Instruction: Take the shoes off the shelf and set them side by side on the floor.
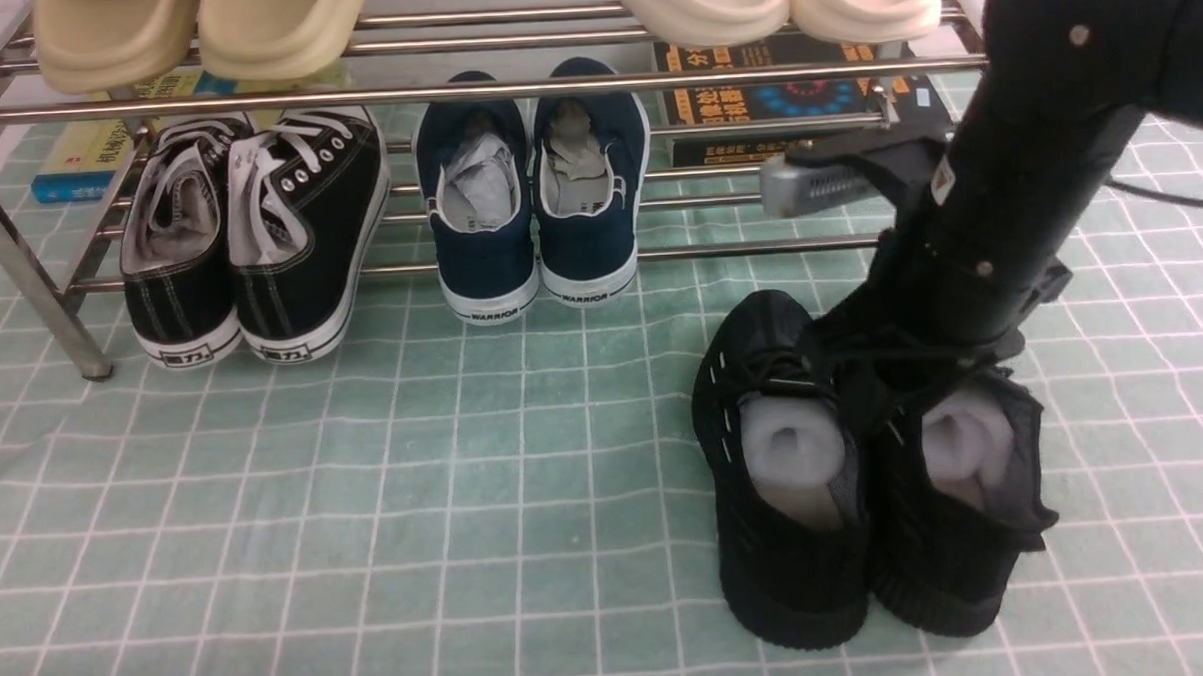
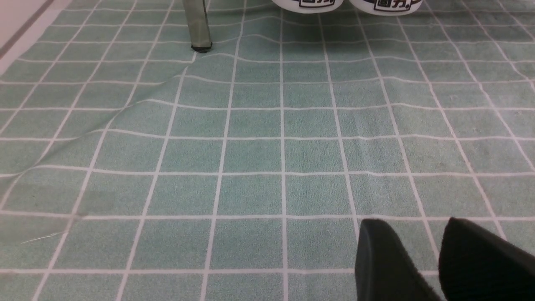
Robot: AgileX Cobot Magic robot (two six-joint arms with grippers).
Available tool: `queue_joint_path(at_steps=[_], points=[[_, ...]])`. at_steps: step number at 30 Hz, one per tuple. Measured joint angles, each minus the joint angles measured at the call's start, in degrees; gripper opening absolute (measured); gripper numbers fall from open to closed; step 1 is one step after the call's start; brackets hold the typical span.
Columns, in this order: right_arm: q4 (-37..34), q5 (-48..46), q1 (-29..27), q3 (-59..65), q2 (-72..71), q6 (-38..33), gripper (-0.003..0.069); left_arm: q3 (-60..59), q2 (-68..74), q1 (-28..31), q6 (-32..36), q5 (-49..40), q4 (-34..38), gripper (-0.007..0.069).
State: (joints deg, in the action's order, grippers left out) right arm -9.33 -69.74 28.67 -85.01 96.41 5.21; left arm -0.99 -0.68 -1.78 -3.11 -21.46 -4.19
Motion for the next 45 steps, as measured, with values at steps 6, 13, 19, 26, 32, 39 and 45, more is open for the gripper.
queue_joint_path(at_steps=[6,13,19,26,32,39,45], points=[[2.5,-0.8,0.0,0.0,-8.2,0.0,0.0194,0.0,0.0,0.0,0.0,0.0,0.0,0.0242],[4.6,-1.7,0.0,0.0,-23.0,-0.1,0.0085,0.0,0.0,0.0,0.0,0.0,0.0,0.0242],[8.1,-1.9,0.0,6.9,-40.7,-0.1,0.0055,0.0,0.0,0.0,0.0,0.0,0.0,0.0242],[10.2,5.4,0.0,27.1,-62.3,-0.1,0.0054,0.0,0.0,0.0,0.0,0.0,0.0,0.0242],[10.0,29.3,0.0,53.7,-79.9,-0.1,0.0055,0.0,0.0,0.0,0.0,0.0,0.0,0.0242],[9.9,41.9,0.0,63.4,-82.6,-0.1,0.0066,0.0,0.0,0.0,0.0,0.0,0.0,0.0242],[10.1,42.7,0.0,64.0,-82.6,-0.1,0.0074,0.0,0.0,0.0,0.0,0.0,0.0,0.0242]])
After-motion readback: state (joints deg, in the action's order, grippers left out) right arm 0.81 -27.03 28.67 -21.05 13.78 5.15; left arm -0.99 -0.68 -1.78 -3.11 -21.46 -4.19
